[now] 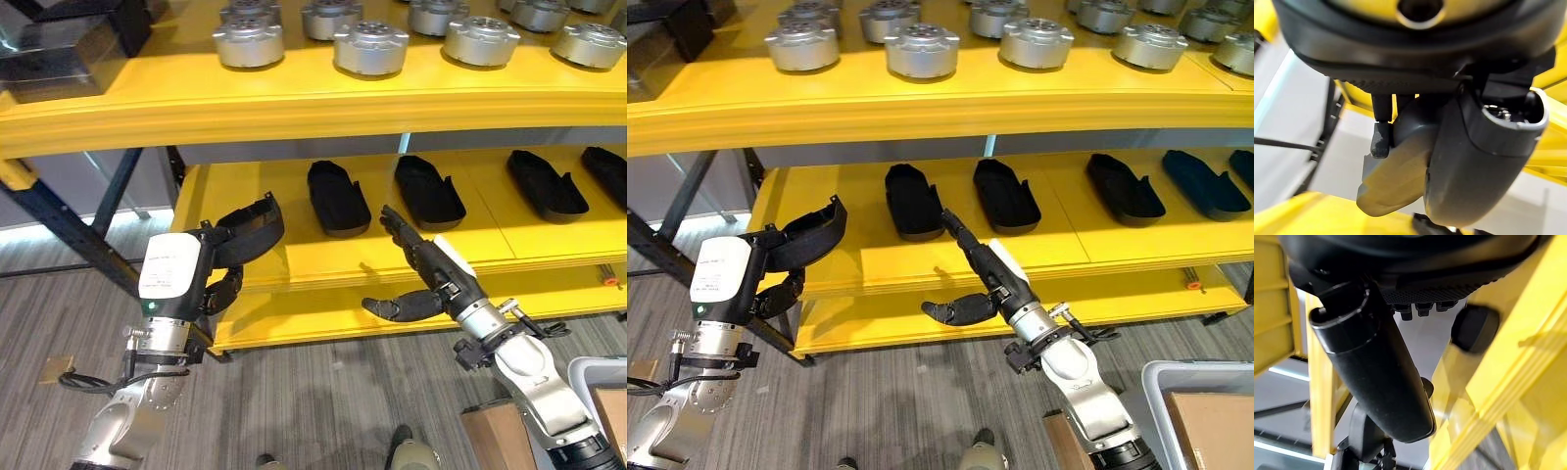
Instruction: Move parts from the plastic box to the shelf.
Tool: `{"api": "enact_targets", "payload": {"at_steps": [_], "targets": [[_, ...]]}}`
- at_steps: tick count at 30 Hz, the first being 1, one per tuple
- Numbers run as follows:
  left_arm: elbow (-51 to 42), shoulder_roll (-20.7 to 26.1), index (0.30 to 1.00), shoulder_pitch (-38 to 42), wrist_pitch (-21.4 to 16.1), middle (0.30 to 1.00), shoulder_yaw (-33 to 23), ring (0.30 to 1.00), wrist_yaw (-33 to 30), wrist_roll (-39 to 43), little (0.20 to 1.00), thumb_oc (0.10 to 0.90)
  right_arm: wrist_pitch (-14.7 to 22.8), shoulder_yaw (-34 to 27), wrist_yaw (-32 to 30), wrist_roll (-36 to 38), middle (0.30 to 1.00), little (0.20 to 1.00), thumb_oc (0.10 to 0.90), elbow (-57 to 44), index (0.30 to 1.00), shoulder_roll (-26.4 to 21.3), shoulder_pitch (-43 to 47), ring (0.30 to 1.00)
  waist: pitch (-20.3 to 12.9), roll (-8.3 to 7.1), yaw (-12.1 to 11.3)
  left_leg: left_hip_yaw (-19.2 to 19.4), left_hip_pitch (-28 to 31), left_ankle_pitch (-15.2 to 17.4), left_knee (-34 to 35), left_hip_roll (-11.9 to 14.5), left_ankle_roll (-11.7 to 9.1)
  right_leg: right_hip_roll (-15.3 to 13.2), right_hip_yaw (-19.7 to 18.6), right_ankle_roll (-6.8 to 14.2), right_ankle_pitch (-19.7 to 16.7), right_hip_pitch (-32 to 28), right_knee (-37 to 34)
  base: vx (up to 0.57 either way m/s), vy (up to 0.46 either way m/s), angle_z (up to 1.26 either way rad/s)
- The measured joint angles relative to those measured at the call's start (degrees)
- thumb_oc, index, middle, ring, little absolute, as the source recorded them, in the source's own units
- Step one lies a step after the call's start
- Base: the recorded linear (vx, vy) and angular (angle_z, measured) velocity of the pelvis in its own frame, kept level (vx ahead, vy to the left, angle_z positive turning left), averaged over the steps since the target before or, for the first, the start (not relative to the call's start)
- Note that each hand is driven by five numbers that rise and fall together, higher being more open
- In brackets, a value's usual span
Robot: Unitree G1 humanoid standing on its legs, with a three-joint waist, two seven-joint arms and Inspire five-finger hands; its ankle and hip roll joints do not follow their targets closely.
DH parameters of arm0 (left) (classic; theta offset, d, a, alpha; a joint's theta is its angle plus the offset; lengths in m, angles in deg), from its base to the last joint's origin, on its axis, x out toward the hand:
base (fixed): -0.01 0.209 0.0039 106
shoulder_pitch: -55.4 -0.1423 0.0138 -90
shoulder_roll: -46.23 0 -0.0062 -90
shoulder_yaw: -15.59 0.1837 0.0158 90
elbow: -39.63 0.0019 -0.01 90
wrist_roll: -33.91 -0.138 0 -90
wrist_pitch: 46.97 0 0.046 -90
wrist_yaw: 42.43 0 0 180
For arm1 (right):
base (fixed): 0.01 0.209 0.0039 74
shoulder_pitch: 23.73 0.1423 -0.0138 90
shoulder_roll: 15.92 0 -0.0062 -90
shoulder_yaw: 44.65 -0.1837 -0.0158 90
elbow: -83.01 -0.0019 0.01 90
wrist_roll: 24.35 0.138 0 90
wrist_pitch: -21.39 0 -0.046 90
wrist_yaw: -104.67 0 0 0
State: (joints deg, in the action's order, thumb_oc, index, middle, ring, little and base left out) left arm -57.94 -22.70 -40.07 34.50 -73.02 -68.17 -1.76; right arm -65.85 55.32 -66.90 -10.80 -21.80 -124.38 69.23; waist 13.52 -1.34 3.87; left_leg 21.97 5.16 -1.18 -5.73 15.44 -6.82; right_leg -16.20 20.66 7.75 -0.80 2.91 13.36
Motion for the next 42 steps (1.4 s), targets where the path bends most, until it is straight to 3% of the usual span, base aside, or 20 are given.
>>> {"api": "enact_targets", "payload": {"at_steps": [5, 10, 13, 14, 16, 17, 18, 19, 20, 21, 23, 26, 28, 30, 32, 33, 34, 35, 37, 42], "targets": [[0.01, -0.23, 0.300, 0.26, -0.60, 0.300, 0.00, 0.300, 1.46, -0.08, 0.300, 0.400, 0.00, -0.12, 0.35, -0.03, 1.000, 1.000, 0.900, -0.02, 1.000, -0.03, -0.17, 1.000, -0.05, 0.09, 0.90, 0.10, 0.17, -0.02, -0.05, 0.29, -0.02, -0.13, 0.15, -0.08, 1.26, 0.01, 1.39, 0.13, -0.144, 0.09], [0.01, -0.06, 0.300, 0.05, -0.50, 0.300, -0.02, 0.300, 1.48, -0.52, 0.300, 0.400, 0.60, -0.10, 0.42, -4.61, 1.000, 1.000, 0.900, -0.03, 1.000, -0.10, -0.51, 1.000, -0.33, 0.76, 0.53, -0.29, 0.50, -0.94, 0.47, 1.35, -0.08, -0.18, -0.01, -0.71, 7.25, 1.63, 8.63, 0.16, -0.268, 0.19], [-0.02, 0.23, 0.300, 0.05, -0.12, 0.300, -0.18, 0.300, 1.47, -0.52, 0.300, 0.400, 1.56, -0.09, 0.86, -4.61, 1.000, 1.000, 0.900, -0.06, 1.000, -1.30, -0.48, 1.000, -0.45, 0.70, 0.56, -0.38, -0.51, -3.30, 0.92, 2.11, 1.90, 0.75, -1.24, -1.81, 11.82, 4.28, 13.74, 0.14, -0.268, 0.21], [-0.04, 0.24, 0.300, 0.11, -0.09, 0.300, -0.29, 0.300, 1.37, -0.53, 0.300, 0.400, 1.99, -0.08, 1.11, -4.70, 1.000, 1.000, 0.900, -0.06, 1.000, -2.18, -0.48, 1.000, -0.63, 0.82, 0.62, -0.70, -1.17, -4.79, 1.76, 2.53, 3.01, 2.11, -2.17, -3.02, 13.72, 5.07, 15.23, 0.07, -0.256, 0.55], [-0.19, 0.55, 0.300, 0.70, 0.19, 0.300, -0.41, 0.300, 1.34, -0.50, 0.300, 0.400, 2.34, -0.06, 1.36, -5.92, 1.000, 1.000, 0.900, -0.04, 1.000, -2.48, -0.43, 1.000, -2.03, -1.09, 0.80, 0.03, -3.15, -15.69, 6.87, 2.10, 2.22, 3.51, -3.14, -6.73, 16.17, 8.59, 17.04, 0.10, -0.266, 0.65], [-0.29, 0.72, 0.300, 1.20, 0.59, 0.300, -0.40, 0.300, 1.36, -0.47, 0.300, 0.400, 2.38, -0.06, 1.45, -6.35, 1.000, 1.000, 0.900, -0.02, 1.000, -2.06, -0.22, 1.000, -2.18, -2.23, -0.09, 0.94, -5.13, -18.23, 4.92, 2.37, 2.21, 3.10, -2.60, -8.84, 16.29, 9.21, 16.68, 0.12, -0.274, 0.33], [0.21, 0.60, 0.300, 1.90, 1.08, 0.300, -0.05, 0.300, 1.42, -0.41, 0.300, 0.400, 2.49, -0.04, 1.57, -6.36, 1.000, 1.000, 0.900, -0.02, 1.000, -1.89, -0.53, 1.000, -2.14, -2.87, -1.02, 1.88, -9.50, -10.08, -8.67, 3.58, 1.34, 4.16, -1.58, -9.96, 15.83, 7.72, 14.99, 0.11, -0.193, 0.25], [0.71, 0.46, 0.300, 2.10, 1.01, 0.300, 0.29, 0.300, 1.42, -0.37, 0.300, 0.400, 2.88, 0.03, 1.48, -6.66, 1.000, 1.000, 0.900, 0.01, 1.000, -2.01, -1.24, 1.000, -2.33, -2.51, -1.07, -0.15, -11.21, -5.67, -14.46, 2.69, 0.06, 5.85, -2.50, -10.69, 14.38, 6.43, 12.63, 0.07, -0.096, 0.34], [0.67, 0.30, 0.300, 2.08, 0.88, 0.300, 0.53, 0.300, 1.30, -0.37, 0.300, 0.400, 3.30, 0.11, 1.09, -6.69, 1.000, 1.000, 0.900, 0.17, 1.000, -2.03, -1.60, 1.000, -2.29, -2.46, -1.29, -1.87, -12.15, -2.25, -17.10, 0.36, -0.21, 6.63, -2.65, -11.49, 13.48, 5.18, 10.31, 0.19, 0.014, 0.00], [0.29, 0.33, 0.300, 1.70, 0.94, 0.300, 0.64, 0.300, 1.27, -0.46, 0.300, 0.400, 3.93, 0.65, 0.78, -6.69, 1.000, 1.000, 0.900, 0.73, 1.000, -1.75, -1.37, 1.000, -2.25, -2.38, -2.82, 0.79, -12.44, 1.91, -17.71, -2.77, 1.03, 8.65, -3.01, -12.12, 11.62, 3.11, 6.17, 0.30, 0.130, -0.24], [0.27, 0.04, 0.300, 0.56, 1.14, 0.300, 0.62, 0.300, 0.87, -0.52, 0.300, 0.400, 5.01, 2.60, 0.43, -6.75, 1.000, 1.000, 0.900, 2.33, 1.000, -1.17, -0.66, 1.000, -2.06, -2.09, -3.35, 2.80, -13.12, 2.82, -11.52, -3.62, 1.19, 12.07, -3.25, -11.63, 11.00, -0.74, 2.14, 0.28, 0.227, -0.38], [0.27, -0.15, 0.300, -3.27, 1.19, 0.300, 0.01, 0.300, 0.13, -0.52, 0.300, 0.400, 5.97, 2.82, 0.41, -6.84, 1.000, 1.000, 0.900, 2.09, 1.000, 0.13, -1.38, 1.000, -1.86, -1.00, -2.92, 2.74, -12.78, -1.38, 3.31, -2.28, 1.03, 14.03, -4.19, -11.13, 9.32, -2.92, -0.40, 0.20, 0.194, -0.49], [1.55, -0.24, 0.300, -4.48, 0.97, 0.300, 0.04, 0.300, 0.15, -0.58, 0.300, 0.400, 5.76, 2.68, 0.47, -6.37, 1.000, 1.000, 0.900, 2.16, 1.000, 0.04, -2.36, 1.000, -1.42, 0.23, -2.20, -0.84, -13.17, -4.21, 5.52, 0.44, -0.06, 15.42, -5.85, -10.66, 9.59, -4.35, -0.24, 0.22, 0.198, -0.47], [2.76, -0.40, 0.300, -5.10, 0.83, 0.300, 0.04, 0.300, 0.15, -0.60, 0.300, 0.400, 5.12, 2.68, 1.50, -3.61, 1.000, 1.000, 0.900, 2.16, 1.000, -0.21, -4.65, 1.000, -1.27, 0.19, -1.23, -2.76, -13.04, -5.11, 6.16, 2.22, -0.29, 15.35, -7.35, -10.04, 10.24, -5.53, -0.13, 0.28, 0.253, -0.47], [3.27, -1.13, 0.300, -5.71, 0.89, 0.300, -0.61, 0.300, 0.06, -0.61, 0.300, 0.400, 5.07, 2.65, 3.60, -3.25, 1.000, 1.000, 0.900, 2.32, 1.000, 0.00, -5.69, 1.000, -0.82, 0.31, -1.50, -3.58, -8.77, -5.08, 9.91, 0.72, 0.60, 14.45, -10.65, -8.39, 11.30, -5.83, 1.65, 0.16, 0.167, -0.64], [3.56, -1.98, 0.300, -5.46, 0.99, 0.300, -0.70, 0.300, 0.06, -0.61, 0.300, 0.400, 5.08, 2.64, 3.89, -2.84, 1.000, 1.000, 0.900, 2.24, 1.000, -0.63, -5.82, 1.000, -0.45, 1.33, -0.97, -2.48, -6.93, -5.22, 9.11, 0.03, 1.51, 14.21, -10.46, -7.39, 11.95, -6.52, 2.19, 0.15, 0.147, -0.61], [3.64, -2.57, 0.300, -4.94, 0.95, 0.300, -0.70, 0.300, 0.06, -0.65, 0.300, 0.400, 4.99, 2.64, 3.81, -2.23, 1.000, 1.000, 0.900, 2.27, 1.000, -1.25, -6.02, 1.000, -0.35, 2.05, -0.37, -1.90, -5.71, -7.68, 8.71, -0.43, 2.66, 13.92, -10.49, -6.42, 12.90, -7.15, 2.87, 0.15, 0.166, -0.22], [3.69, -2.39, 0.300, -3.81, 0.85, 0.300, -0.62, 0.300, 0.03, -0.70, 0.300, 0.400, 4.96, 2.70, 3.63, -2.14, 1.000, 1.000, 0.900, 2.18, 1.000, -1.05, -7.12, 1.000, -0.34, 0.57, -0.07, -1.78, -5.61, -9.96, 7.22, -1.98, 2.75, 11.40, -10.48, -4.62, 14.38, -7.33, 4.19, 0.14, 0.163, 0.05], [3.51, -2.08, 0.300, -2.27, 0.94, 0.300, -0.81, 0.300, -0.17, -0.71, 0.300, 0.400, 4.96, 2.70, 3.66, -2.14, 1.000, 1.000, 0.900, 1.62, 1.000, -0.63, -7.93, 1.000, -0.30, -1.47, -0.18, -1.79, -5.81, -8.90, 6.91, -5.67, 3.75, 7.57, -9.43, -3.27, 14.67, -7.37, 3.99, 0.10, 0.124, 0.19], [3.13, -1.74, 0.300, -2.11, 2.64, 0.300, -2.73, 0.300, -0.48, -0.68, 0.300, 0.400, 4.97, 2.74, 3.57, -2.25, 1.000, 1.000, 0.900, 1.11, 1.000, 2.32, -7.34, 1.000, -0.27, -1.87, -2.80, -1.12, -6.11, -7.58, 6.68, -9.53, 5.82, 4.46, -8.38, -0.04, 11.64, -10.07, -2.03, 0.05, 0.076, 0.08]]}}
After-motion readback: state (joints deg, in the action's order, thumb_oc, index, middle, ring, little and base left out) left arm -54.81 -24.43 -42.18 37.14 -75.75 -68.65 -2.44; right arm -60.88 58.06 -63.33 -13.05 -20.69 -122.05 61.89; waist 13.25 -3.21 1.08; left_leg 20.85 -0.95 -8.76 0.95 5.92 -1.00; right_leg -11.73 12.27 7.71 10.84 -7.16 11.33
